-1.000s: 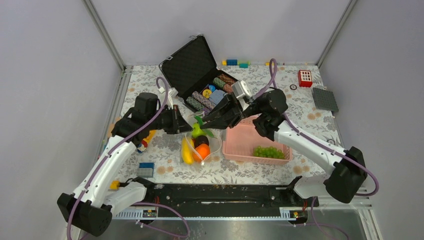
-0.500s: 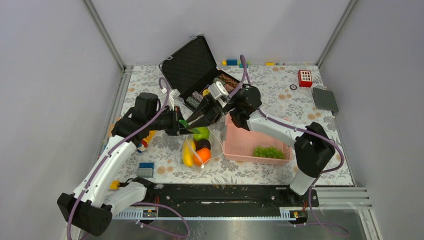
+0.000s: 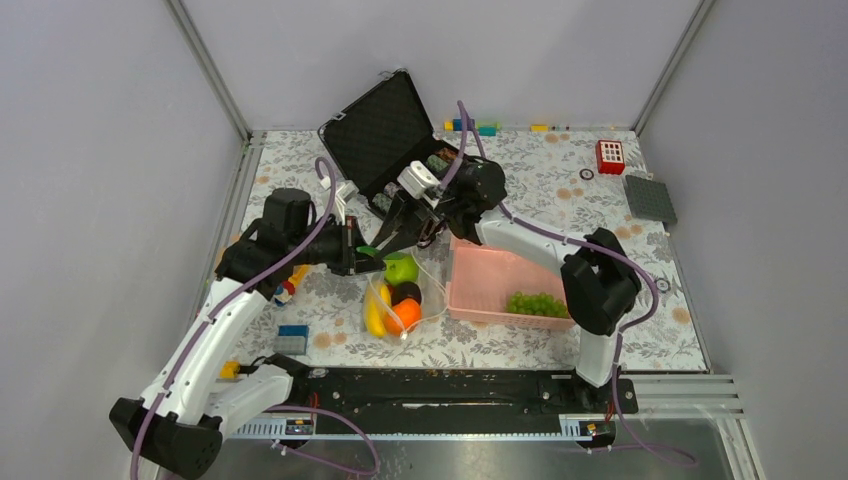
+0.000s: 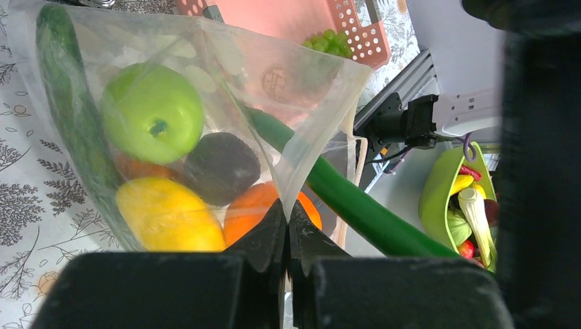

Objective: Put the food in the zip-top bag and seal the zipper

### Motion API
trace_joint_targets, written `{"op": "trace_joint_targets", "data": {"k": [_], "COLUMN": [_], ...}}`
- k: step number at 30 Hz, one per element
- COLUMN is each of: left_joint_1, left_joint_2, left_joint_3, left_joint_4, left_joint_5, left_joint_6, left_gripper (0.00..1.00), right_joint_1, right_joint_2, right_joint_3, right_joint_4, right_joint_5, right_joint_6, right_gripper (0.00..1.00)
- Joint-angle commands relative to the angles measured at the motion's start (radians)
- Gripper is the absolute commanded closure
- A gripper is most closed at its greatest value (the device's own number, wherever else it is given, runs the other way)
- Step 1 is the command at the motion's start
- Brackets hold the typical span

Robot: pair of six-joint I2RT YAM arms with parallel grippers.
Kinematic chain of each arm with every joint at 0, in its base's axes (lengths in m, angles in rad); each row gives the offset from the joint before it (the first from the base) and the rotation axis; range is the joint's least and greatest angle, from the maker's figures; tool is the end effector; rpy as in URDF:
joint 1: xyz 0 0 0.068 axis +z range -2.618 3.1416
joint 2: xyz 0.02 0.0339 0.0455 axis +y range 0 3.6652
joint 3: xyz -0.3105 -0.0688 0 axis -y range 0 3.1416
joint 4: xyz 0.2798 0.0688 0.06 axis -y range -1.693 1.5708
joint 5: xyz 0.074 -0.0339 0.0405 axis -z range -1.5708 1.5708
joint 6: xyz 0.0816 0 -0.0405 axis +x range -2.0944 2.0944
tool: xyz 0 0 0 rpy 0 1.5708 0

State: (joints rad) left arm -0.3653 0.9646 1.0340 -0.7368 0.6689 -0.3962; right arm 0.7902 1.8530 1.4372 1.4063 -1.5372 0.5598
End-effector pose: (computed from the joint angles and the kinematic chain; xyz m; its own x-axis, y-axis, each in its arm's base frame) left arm 0.1934 -0.1282 0.3625 -0.8170 -0.0116 -0.5765 0.4551 0.6008 -0.6572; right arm 0.2438 0.3620 0.4178 0.2812 0.3093 -0.9084 -0.6595 -0.6254 -0.4171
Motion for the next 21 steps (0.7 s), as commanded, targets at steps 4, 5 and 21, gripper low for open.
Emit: {"op": "trace_joint_targets", "data": {"k": [4,5,21], "left_joint_1": [0.005,0.005,0.005], "left_joint_2": [-0.041,-0.042,-0.063], "left_joint_3": [0.053,0.053,0.053], "left_joint_4": [0.033,0.034,0.034], "left_joint_5": [-0.001,-0.005,-0.022], "left_joint_6": [0.017,0.016,0.011], "left_gripper": [1.0,1.0,1.0], "right_joint_1": [-0.007,-0.007,-0.01], "right_joint_2": [0.02,0.008,-0.085], "right_joint_3": [0.009,-0.005,-0.2], "right_joint_4": [0.068,0.067,0.062], "right_joint_5": [-0.084,-0.084,-0.083], "right_joint_6": [0.075,0.079,0.111], "right_gripper": [0.82,0.8,0.44]}}
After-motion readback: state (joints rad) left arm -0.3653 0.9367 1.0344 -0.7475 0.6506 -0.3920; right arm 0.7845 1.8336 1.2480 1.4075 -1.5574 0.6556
